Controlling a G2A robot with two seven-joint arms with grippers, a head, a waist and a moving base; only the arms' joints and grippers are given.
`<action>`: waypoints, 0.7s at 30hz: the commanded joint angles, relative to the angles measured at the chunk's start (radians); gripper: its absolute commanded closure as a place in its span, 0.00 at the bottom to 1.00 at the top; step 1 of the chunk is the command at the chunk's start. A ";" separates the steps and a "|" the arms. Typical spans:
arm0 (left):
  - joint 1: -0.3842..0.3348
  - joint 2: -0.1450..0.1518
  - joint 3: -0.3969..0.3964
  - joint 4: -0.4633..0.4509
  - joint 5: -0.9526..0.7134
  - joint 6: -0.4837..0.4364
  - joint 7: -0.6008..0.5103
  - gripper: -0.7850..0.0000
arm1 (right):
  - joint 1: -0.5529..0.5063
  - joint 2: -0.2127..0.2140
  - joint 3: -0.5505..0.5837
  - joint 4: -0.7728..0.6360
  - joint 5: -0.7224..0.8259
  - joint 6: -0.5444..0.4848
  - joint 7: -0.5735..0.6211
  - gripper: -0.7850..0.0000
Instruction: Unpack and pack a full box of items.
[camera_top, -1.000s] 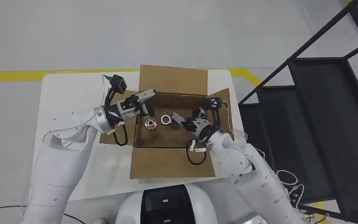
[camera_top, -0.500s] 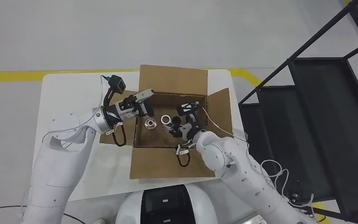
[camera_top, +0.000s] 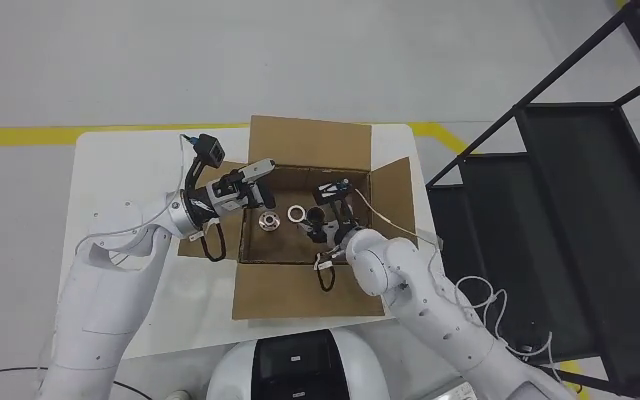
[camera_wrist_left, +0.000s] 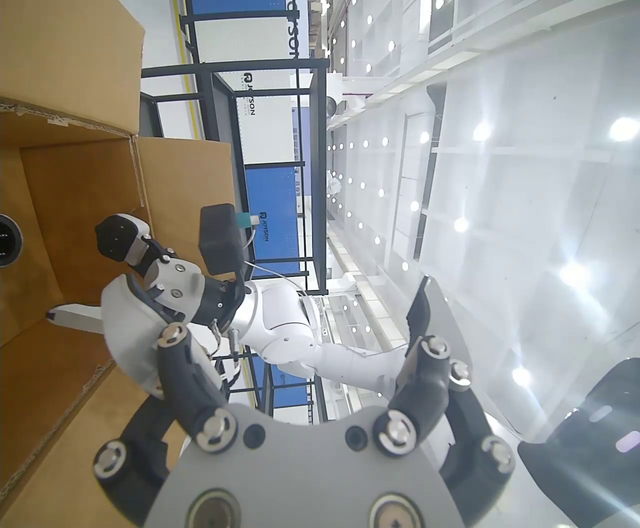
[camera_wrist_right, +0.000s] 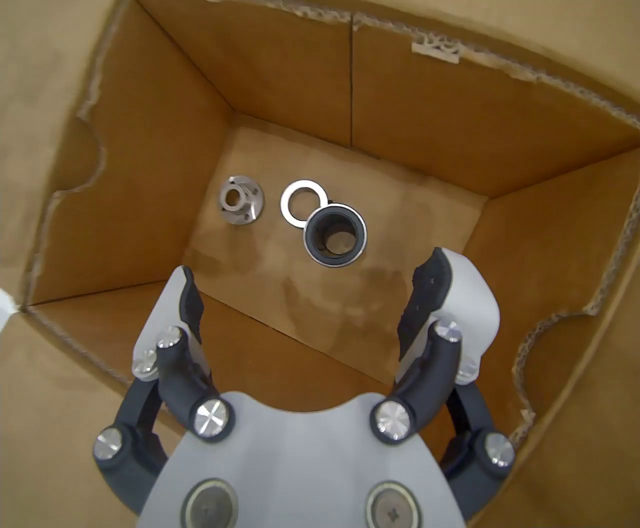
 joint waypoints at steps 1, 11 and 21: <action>0.000 0.000 0.000 0.000 0.000 0.000 0.000 0.00 | 0.055 -0.014 -0.039 0.029 -0.024 0.016 0.069 0.00; 0.000 0.000 0.000 0.000 0.000 0.000 0.000 0.00 | 0.210 -0.084 -0.138 0.253 0.078 0.075 0.088 0.00; 0.000 0.000 0.000 0.000 0.000 0.000 0.000 0.00 | 0.280 -0.133 -0.185 0.388 0.083 0.152 0.038 0.58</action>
